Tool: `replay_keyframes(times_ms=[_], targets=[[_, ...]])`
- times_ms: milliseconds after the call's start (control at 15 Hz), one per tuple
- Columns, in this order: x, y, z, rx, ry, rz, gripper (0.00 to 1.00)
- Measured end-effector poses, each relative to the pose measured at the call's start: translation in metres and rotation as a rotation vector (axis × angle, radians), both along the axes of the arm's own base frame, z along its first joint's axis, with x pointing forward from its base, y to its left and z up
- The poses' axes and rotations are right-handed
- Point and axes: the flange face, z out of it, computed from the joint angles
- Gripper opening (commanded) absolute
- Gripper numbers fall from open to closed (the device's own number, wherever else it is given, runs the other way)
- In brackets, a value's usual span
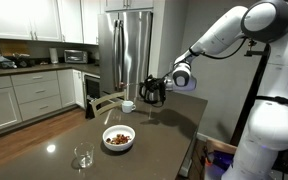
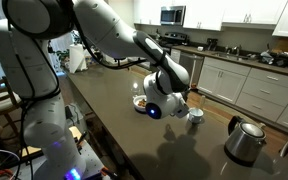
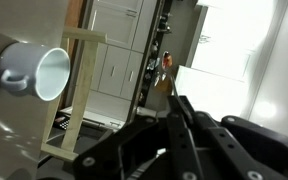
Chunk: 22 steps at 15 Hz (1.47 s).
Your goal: Use the spoon to put the contents in the bowl into the cup, then mix the contents in the bowl
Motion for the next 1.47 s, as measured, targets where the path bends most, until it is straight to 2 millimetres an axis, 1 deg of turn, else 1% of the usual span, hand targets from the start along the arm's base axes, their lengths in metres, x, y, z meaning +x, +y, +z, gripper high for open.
replay_keyframes(times_ms=[333,600,867,1267,1467], targets=[[0.004,-0.017,-0.011,-0.048,0.048,-0.051,0.03],[0.004,-0.026,-0.017,-0.085,0.086,-0.074,0.03],[0.002,-0.029,-0.021,-0.137,0.103,-0.089,0.03],[0.002,-0.028,-0.024,-0.219,0.096,-0.101,0.05],[0.002,-0.027,-0.025,-0.227,0.097,-0.100,0.05]])
